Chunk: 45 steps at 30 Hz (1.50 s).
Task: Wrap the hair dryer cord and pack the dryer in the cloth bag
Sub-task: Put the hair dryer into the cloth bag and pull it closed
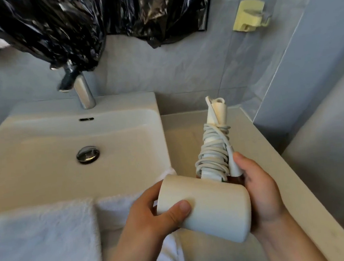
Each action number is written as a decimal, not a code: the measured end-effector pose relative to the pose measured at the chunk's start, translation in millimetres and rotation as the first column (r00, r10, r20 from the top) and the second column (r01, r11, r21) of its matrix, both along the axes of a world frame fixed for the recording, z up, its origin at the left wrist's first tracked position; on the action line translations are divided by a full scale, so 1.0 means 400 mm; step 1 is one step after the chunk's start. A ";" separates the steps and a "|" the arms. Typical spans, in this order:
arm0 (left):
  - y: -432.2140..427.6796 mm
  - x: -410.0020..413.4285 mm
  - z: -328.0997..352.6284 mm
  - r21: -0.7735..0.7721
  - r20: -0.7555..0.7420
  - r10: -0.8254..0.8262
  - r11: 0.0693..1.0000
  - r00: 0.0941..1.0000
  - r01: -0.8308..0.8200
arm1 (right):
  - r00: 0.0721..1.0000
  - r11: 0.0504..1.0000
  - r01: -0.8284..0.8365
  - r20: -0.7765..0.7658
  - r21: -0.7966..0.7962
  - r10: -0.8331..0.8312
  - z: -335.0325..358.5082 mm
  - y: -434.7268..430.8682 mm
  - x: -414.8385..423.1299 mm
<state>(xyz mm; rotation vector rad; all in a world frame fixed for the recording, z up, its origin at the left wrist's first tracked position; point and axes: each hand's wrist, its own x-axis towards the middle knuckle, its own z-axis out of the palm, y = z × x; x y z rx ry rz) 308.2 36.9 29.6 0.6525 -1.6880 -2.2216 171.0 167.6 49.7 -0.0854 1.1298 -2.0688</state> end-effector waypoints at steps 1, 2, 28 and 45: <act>-0.013 0.010 0.033 0.022 0.010 -0.011 1.000 1.000 0.010 | 1.000 1.000 -0.007 0.018 0.004 0.007 0.034 -0.010 0.007; -0.026 0.022 0.070 0.037 0.017 -0.023 0.999 1.000 0.023 | 1.000 1.000 -0.006 0.029 0.017 0.005 0.069 -0.023 0.018; -0.424 0.890 0.253 -0.072 0.298 0.580 0.806 0.758 -0.588 | 0.717 0.672 -0.697 0.256 0.251 0.648 0.271 -0.750 0.740; -0.389 0.948 0.282 -0.057 0.273 0.752 0.635 0.600 -0.770 | 0.432 0.471 -0.882 0.352 -0.028 0.830 0.275 -0.834 0.831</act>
